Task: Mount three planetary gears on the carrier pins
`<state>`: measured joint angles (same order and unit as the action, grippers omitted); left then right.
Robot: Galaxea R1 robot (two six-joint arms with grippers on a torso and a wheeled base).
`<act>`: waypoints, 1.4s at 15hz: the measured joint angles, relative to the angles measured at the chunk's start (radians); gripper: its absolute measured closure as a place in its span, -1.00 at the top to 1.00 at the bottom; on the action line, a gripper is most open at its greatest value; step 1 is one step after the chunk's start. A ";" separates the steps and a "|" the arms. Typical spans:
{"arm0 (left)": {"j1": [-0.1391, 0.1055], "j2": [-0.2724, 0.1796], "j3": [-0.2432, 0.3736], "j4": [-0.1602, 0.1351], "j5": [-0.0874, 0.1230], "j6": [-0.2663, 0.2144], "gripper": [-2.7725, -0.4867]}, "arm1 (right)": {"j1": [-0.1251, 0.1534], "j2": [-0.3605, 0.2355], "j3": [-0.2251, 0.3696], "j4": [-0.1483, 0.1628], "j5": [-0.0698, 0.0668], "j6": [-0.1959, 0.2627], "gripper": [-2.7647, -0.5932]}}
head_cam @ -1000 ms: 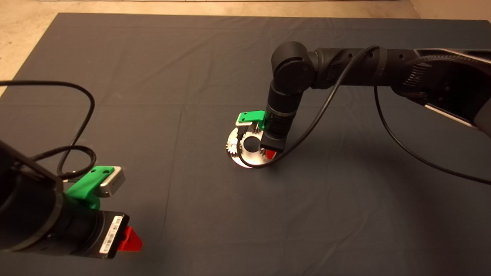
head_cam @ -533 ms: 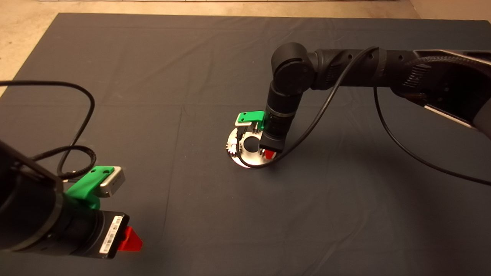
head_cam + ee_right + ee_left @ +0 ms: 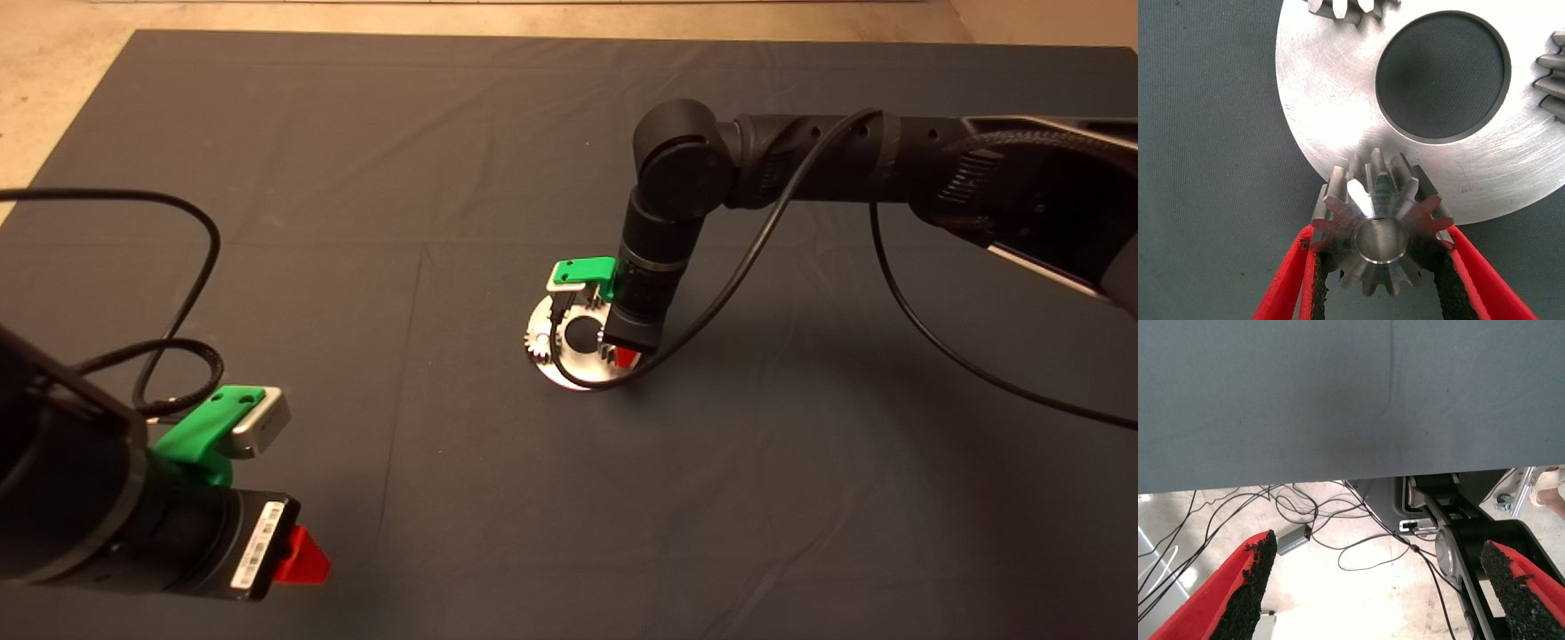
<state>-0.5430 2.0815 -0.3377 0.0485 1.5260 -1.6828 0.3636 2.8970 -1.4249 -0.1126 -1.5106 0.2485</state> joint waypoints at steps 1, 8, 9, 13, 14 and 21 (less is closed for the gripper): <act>0.001 -0.001 0.000 0.000 0.000 0.000 0.47 | 0.001 -0.003 0.001 0.000 0.000 0.000 -0.68; 0.002 -0.001 0.000 0.000 0.000 0.000 0.47 | 0.027 -0.019 0.008 0.000 -0.014 0.000 -0.68; 0.002 -0.001 0.000 0.000 0.000 0.000 0.47 | 0.036 -0.020 0.008 0.000 -0.017 0.000 -0.68; 0.002 -0.001 0.000 0.000 0.000 0.000 0.47 | 0.039 -0.020 0.012 0.000 -0.016 0.000 -0.68; 0.002 -0.002 0.000 0.000 0.000 0.000 0.47 | 0.040 -0.022 0.018 0.000 -0.016 0.002 -0.68; 0.002 -0.001 0.000 0.000 0.000 0.000 0.47 | 0.040 -0.022 0.046 0.000 -0.016 0.007 -0.68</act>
<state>-0.5406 2.0802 -0.3377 0.0489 1.5260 -1.6828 0.4040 2.8753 -1.3787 -0.1126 -1.5268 0.2553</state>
